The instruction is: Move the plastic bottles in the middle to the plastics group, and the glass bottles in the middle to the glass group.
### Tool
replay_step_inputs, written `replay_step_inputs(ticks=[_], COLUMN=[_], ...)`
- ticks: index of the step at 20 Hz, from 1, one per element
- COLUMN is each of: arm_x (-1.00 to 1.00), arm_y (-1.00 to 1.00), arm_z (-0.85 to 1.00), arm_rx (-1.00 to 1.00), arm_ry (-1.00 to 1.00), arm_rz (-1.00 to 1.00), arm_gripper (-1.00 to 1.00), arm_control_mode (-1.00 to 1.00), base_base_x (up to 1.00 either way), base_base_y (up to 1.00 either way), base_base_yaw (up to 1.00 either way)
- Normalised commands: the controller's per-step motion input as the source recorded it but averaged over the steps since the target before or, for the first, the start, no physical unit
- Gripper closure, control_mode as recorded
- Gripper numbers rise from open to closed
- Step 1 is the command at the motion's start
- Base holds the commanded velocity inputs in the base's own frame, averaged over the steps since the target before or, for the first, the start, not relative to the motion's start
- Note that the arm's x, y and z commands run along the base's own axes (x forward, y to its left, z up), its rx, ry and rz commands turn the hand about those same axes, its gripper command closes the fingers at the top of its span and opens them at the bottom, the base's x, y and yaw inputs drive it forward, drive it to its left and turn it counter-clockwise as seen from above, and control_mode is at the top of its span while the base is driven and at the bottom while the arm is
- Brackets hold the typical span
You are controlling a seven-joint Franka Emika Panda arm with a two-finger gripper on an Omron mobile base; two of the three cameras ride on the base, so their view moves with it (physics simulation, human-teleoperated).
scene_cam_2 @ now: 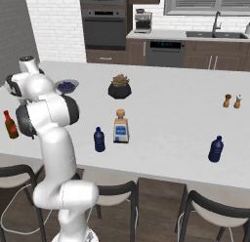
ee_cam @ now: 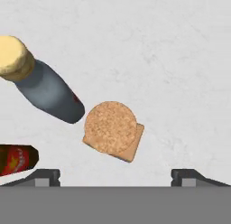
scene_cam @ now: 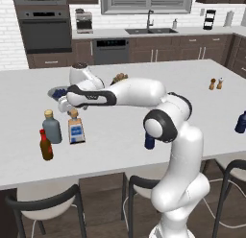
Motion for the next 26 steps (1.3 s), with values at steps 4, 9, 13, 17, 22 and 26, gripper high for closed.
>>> replay_step_inputs(ticks=[4,9,13,17,22,26], arm_x=[-0.76,-0.94,-0.71,-0.43,-0.19,-0.11], arm_y=[-0.37,-0.40,-0.54,-0.83,-0.83,-0.81], arm_z=[0.40,0.07,0.22,0.33,0.39,0.06], arm_rx=[0.00,0.00,0.00,0.00,-0.05,-0.09], arm_ry=[-0.03,-0.11,-0.04,0.02,0.15,0.18], arm_rz=[-0.01,-0.01,-0.03,-0.09,-0.04,-0.06], arm_gripper=[-1.00,-1.00,-1.00,-1.00,-1.00,-1.00], arm_control_mode=[-1.00,-1.00,-1.00,-1.00,-1.00,-1.00], base_base_x=[0.00,0.00,0.00,0.00,0.00,0.00], base_base_y=[0.00,0.00,0.00,0.00,0.00,0.00], base_base_yaw=[0.00,0.00,0.00,0.00,0.00,0.00])
